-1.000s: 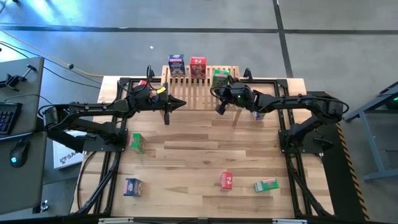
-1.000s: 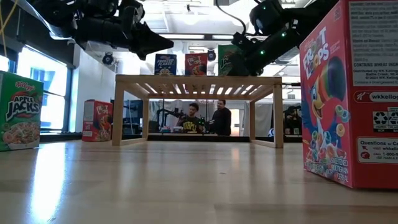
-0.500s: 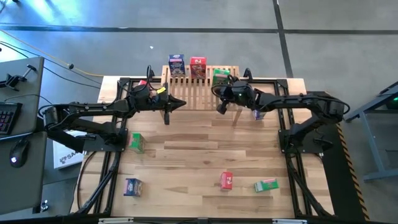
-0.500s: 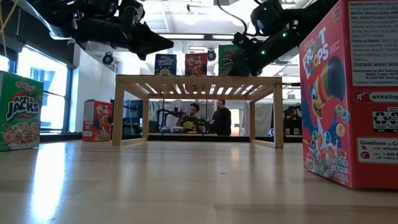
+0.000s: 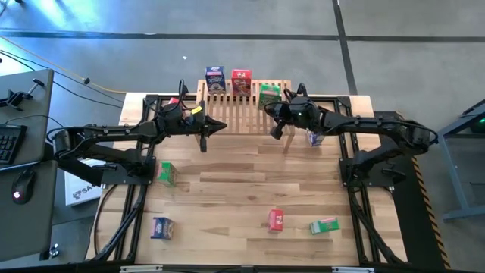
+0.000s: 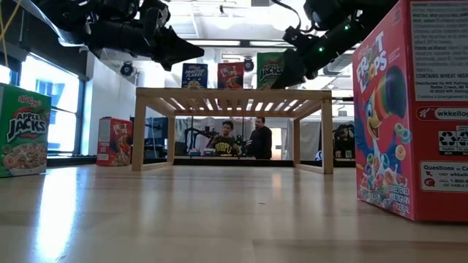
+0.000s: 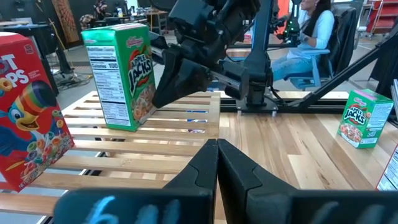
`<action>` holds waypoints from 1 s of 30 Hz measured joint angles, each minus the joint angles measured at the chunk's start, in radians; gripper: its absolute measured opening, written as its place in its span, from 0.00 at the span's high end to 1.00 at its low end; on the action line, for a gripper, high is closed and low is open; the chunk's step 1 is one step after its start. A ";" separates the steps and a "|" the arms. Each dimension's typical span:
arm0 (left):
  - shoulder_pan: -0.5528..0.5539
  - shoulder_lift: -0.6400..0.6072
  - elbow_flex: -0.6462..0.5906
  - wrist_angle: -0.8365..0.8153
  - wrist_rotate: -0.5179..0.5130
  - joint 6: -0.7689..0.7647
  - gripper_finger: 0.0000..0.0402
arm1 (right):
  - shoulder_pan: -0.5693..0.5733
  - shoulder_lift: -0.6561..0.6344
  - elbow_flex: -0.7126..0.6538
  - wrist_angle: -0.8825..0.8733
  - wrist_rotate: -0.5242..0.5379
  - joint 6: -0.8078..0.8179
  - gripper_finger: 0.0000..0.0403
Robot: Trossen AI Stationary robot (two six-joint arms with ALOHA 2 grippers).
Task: Stack cereal on shelf
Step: Put the middle green cereal box on the shelf
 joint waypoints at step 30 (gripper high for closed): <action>-0.001 0.000 0.000 -0.002 0.000 0.000 1.00 | -0.100 0.036 0.002 0.064 -0.091 -0.005 1.00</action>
